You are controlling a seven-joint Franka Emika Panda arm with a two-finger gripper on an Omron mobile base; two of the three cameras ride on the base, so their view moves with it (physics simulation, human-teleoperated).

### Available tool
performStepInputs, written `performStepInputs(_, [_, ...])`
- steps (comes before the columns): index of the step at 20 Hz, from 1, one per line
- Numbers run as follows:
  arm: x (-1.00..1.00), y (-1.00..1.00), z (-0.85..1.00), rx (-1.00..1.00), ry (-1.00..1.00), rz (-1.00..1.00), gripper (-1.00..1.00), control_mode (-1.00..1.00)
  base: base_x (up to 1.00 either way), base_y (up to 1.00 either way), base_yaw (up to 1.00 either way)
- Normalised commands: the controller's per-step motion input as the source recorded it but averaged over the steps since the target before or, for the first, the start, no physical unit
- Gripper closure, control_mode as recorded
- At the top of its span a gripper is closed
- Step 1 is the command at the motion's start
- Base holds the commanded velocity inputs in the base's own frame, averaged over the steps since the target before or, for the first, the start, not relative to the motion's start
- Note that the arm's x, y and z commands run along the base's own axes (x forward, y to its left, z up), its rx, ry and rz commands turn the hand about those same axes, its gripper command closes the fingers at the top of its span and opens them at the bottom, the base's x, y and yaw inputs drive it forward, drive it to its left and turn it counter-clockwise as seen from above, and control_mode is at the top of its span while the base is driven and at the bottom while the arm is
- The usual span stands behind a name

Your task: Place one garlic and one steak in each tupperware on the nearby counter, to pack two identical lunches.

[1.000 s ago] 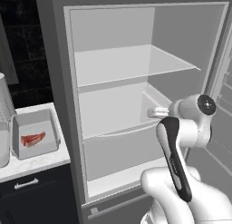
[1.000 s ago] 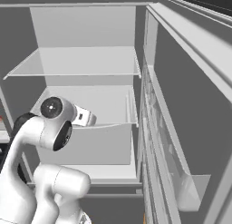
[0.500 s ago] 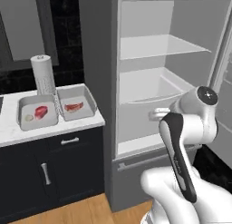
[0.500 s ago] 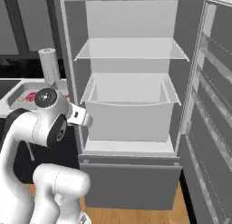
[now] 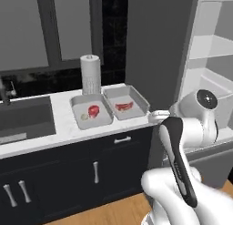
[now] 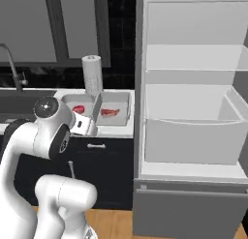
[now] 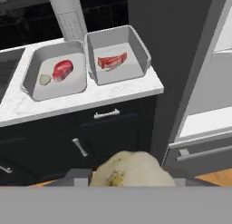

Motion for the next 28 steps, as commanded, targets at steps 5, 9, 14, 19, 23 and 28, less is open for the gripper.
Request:
performStepInputs(5, [0.0, 0.0, 0.0, 0.0, 0.0, 0.0, 1.0, 1.0, 0.98, 0.24, -0.14])
performStepInputs(9, [0.0, 0.0, 0.0, 0.0, 0.0, 0.0, 1.0, 1.0, 0.86, -0.13, -0.16])
performStepInputs(14, [0.2, 0.0, -0.04, -0.01, 0.02, -0.01, 1.0, -1.0, 0.8, 0.01, -0.07])
performStepInputs(19, [1.0, -0.01, -0.47, -0.04, 0.13, -0.01, 1.0, -1.0, 0.0, 0.0, 0.0])
performStepInputs(23, [1.0, -0.16, -0.66, 0.0, 0.11, 0.0, 1.0, -1.0, 0.0, 0.0, 0.0])
performStepInputs(28, [1.0, -0.09, -0.65, 0.0, 0.12, 0.0, 1.0, -1.0, 0.0, 0.0, 0.0])
